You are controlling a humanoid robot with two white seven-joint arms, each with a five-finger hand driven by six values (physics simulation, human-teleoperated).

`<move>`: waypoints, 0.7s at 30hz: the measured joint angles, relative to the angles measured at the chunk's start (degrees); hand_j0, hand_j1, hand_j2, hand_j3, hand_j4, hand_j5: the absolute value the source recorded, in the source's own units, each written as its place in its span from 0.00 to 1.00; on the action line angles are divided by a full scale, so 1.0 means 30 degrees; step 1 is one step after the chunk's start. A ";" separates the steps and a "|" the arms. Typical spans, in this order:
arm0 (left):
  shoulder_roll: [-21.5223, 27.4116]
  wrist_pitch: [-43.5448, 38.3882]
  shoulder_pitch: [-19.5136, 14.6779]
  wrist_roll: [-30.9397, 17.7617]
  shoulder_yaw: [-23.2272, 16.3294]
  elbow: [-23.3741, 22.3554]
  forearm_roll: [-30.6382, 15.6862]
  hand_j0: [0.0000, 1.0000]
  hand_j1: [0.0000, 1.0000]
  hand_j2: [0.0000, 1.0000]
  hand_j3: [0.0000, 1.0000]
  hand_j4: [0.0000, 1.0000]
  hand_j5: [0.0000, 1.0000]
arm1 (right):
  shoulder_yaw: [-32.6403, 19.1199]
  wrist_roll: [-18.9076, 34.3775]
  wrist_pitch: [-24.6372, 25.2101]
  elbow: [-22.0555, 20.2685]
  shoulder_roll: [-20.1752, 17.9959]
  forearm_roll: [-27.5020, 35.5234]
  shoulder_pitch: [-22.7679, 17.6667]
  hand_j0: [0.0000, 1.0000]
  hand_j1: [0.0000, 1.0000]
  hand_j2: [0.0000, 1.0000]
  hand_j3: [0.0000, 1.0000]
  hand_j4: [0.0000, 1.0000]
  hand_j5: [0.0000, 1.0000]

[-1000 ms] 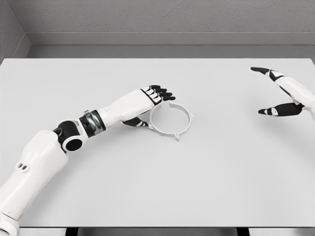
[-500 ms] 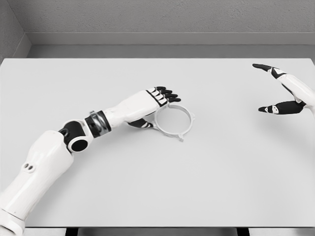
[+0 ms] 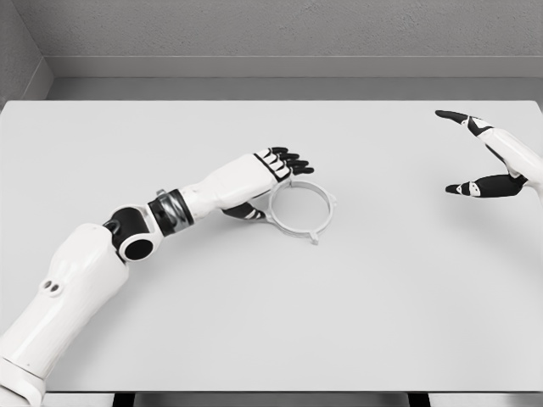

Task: Assemble PVC drainage pipe clamps

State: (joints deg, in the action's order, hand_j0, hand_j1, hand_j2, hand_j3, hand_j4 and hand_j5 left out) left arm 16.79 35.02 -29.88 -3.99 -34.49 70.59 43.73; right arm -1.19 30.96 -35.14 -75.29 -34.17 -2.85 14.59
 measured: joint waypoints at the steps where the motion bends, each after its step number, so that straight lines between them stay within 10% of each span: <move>1: 0.0045 0.0000 -0.0029 0.0000 0.0047 -0.0001 -0.0023 1.00 1.00 1.00 1.00 1.00 1.00 | -0.0003 0.0000 0.0000 0.0000 -0.0005 0.0000 0.0000 1.00 1.00 1.00 1.00 1.00 1.00; 21: 0.6333 -0.0001 0.0146 0.0048 0.3526 -0.0004 -0.3616 1.00 1.00 1.00 1.00 1.00 1.00 | 0.0047 0.0000 0.0000 0.0002 -0.0018 0.0000 -0.0029 1.00 1.00 1.00 1.00 1.00 1.00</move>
State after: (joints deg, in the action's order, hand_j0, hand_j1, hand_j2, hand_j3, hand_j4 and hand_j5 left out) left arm 35.79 35.02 -29.44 -3.85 -23.91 70.57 32.89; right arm -1.05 30.96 -35.14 -75.28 -34.22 -2.85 14.50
